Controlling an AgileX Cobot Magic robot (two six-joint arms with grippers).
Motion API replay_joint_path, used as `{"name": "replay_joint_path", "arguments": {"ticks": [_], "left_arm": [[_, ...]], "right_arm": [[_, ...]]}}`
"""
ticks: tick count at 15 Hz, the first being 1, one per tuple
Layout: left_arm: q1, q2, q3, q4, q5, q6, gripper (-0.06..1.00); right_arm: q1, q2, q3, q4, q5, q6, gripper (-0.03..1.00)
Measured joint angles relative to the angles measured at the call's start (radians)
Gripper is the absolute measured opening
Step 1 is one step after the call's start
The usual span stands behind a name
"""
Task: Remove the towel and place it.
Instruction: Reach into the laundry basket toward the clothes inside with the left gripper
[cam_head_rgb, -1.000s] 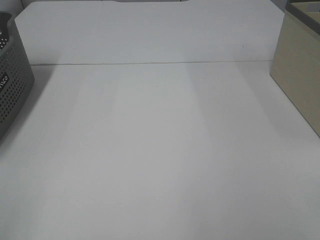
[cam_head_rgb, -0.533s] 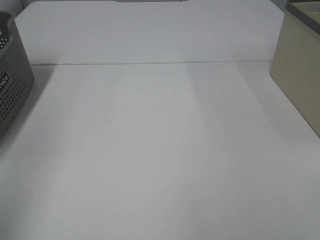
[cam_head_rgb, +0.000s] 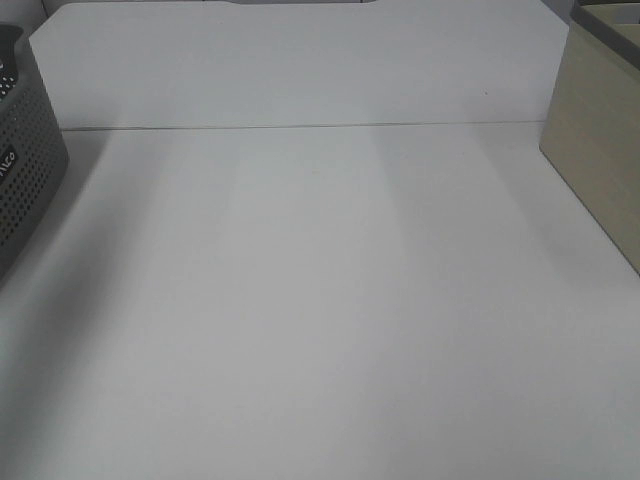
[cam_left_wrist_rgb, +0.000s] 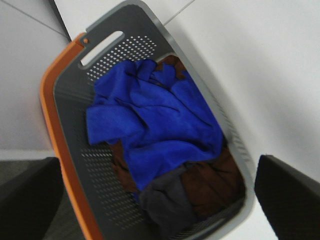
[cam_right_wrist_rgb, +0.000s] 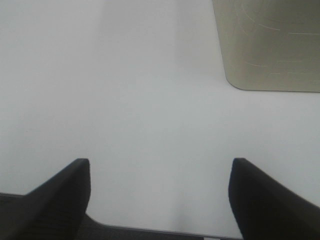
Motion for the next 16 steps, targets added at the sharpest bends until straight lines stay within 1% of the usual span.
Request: {"name": "replay_joint_path", "arguments": {"ticks": [1,2,3,4,7,9,10,12,13,16], "left_arm": [[0.000,0.053,-0.049,0.010,0.001,0.110,0.99],[0.002,0.080,-0.066,0.015,0.001,0.164,0.99],[0.012,0.129,-0.085,0.019,0.001,0.248,0.99],[0.030,0.168,-0.090,0.025,-0.001,0.304,0.99],[0.093,0.272,-0.093,0.036,-0.014,0.377,0.97],[0.133,0.324,-0.094,0.042,-0.023,0.454,0.97],[0.155,0.351,-0.094,0.044,-0.046,0.495,0.97],[0.193,0.400,-0.095,0.044,-0.082,0.517,0.97],[0.220,0.471,-0.095,0.044,-0.091,0.524,0.96],[0.221,0.569,-0.095,0.054,-0.093,0.570,0.92]], "right_arm": [[0.000,0.000,0.000,0.000,0.000,0.000,0.75],[0.000,0.000,0.000,0.000,0.000,0.000,0.75],[0.000,0.000,0.000,0.000,0.000,0.000,0.75],[0.000,0.000,0.000,0.000,0.000,0.000,0.75],[0.000,0.000,0.000,0.000,0.000,0.000,0.75],[0.000,0.000,0.000,0.000,0.000,0.000,0.75],[0.000,0.000,0.000,0.000,0.000,0.000,0.75],[0.000,0.000,0.000,0.000,0.000,0.000,0.75],[0.000,0.000,0.000,0.000,0.000,0.000,0.75],[0.000,0.000,0.000,0.000,0.000,0.000,0.75]]}}
